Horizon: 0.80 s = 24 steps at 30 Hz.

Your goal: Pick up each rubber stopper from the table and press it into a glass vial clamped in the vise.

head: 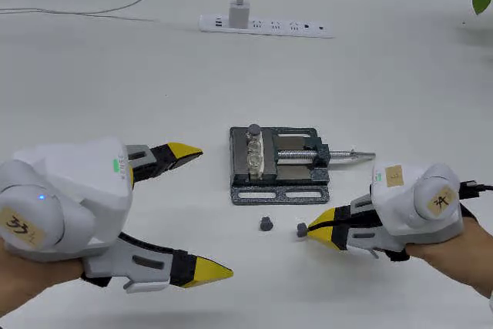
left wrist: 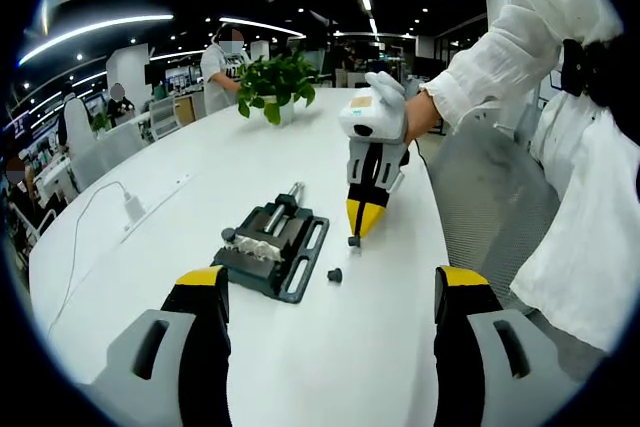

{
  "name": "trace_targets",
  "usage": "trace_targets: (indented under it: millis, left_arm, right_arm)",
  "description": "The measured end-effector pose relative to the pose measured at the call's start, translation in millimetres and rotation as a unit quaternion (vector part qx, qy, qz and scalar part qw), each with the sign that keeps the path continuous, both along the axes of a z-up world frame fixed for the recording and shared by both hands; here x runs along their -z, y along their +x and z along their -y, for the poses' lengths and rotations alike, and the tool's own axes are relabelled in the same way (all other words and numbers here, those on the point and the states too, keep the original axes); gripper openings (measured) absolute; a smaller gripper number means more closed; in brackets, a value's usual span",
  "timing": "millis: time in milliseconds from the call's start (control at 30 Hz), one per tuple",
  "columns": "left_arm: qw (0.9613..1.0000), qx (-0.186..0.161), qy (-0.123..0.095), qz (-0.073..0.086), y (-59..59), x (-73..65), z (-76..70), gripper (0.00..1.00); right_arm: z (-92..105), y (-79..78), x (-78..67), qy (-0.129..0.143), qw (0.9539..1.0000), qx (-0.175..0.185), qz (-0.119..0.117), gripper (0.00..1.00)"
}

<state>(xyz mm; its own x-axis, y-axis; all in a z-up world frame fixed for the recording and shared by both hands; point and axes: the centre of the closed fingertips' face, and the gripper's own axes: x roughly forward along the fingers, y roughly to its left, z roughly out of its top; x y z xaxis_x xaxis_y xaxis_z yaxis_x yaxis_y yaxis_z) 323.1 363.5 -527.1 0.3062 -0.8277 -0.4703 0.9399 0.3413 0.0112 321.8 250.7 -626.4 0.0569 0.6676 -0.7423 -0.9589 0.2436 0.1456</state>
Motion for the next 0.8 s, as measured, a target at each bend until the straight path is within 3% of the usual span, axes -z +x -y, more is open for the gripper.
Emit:
trace_targets:
  millis: [267,500,800]
  left_arm:
    - [0.9999,0.013,-0.005,0.001,-5.2,-4.6,6.5,0.82]
    - [0.9992,0.037,-0.015,-0.003,-13.1,-13.8,15.1,0.78]
    - [0.9955,0.084,-0.044,-0.006,-21.1,-44.7,26.6,0.7]
  right_arm:
    - [-3.5,-9.7,-30.3,0.025,0.9984,-0.051,-0.003,0.0]
    - [-6.8,-19.4,-58.9,0.038,0.9943,-0.099,-0.006,0.0]
    - [-12.4,-28.1,-110.6,0.057,0.9846,-0.165,-0.001,0.0]
